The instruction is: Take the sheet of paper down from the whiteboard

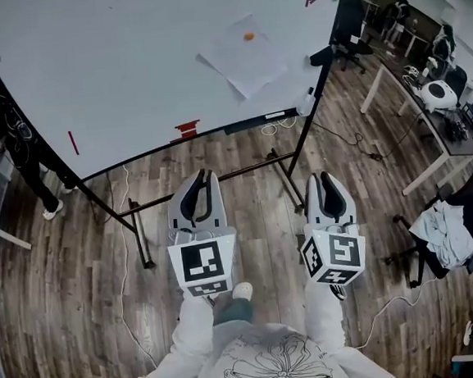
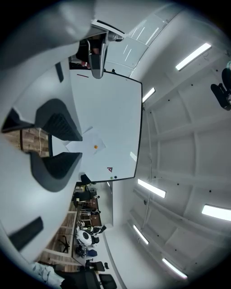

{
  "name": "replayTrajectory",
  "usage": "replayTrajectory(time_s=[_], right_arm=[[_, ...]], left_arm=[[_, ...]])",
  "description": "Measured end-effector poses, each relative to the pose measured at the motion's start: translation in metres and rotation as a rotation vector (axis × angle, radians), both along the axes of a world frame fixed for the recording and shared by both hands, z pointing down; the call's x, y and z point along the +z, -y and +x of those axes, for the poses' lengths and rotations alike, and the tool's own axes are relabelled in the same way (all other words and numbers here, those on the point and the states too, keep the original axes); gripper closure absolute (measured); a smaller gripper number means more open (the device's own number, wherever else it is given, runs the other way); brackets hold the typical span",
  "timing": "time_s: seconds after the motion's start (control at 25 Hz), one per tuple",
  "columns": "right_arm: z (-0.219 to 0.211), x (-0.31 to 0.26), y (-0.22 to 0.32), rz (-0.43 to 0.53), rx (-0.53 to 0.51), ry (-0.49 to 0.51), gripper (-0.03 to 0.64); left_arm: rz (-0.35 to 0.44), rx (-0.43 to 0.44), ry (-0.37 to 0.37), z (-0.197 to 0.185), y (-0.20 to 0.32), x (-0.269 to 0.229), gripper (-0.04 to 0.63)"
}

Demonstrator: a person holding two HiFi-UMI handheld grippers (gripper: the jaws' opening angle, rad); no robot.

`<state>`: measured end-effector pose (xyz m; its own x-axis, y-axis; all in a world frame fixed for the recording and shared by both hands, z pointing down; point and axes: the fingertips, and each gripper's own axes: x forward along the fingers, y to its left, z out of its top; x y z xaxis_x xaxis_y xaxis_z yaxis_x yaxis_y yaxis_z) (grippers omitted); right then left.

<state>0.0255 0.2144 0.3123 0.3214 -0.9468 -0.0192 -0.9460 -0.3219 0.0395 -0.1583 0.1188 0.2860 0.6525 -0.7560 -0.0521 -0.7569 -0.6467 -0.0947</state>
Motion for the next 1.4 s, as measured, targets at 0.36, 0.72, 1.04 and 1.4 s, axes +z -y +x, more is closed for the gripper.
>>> replayTrajectory(time_s=[0.36, 0.72, 1.04, 1.4], right_arm=[[0.046, -0.007, 0.101, 0.011, 0.004, -0.014, 0.546], [0.091, 0.004, 0.186, -0.007, -0.039, -0.006, 0.537], [0.141, 0.002, 0.282, 0.011, -0.170, -0.022, 0.531], [0.183, -0.017, 0.378, 0.017, -0.372, -0.088, 0.517]], left_arm=[[0.007, 0.010, -0.016, 0.047, 0.103, -0.005, 0.571], [-0.025, -0.040, -0.006, 0.086, 0.180, 0.011, 0.569], [-0.032, -0.133, -0.018, 0.135, 0.250, 0.016, 0.537], [-0.059, -0.280, -0.036, 0.179, 0.321, 0.012, 0.486]])
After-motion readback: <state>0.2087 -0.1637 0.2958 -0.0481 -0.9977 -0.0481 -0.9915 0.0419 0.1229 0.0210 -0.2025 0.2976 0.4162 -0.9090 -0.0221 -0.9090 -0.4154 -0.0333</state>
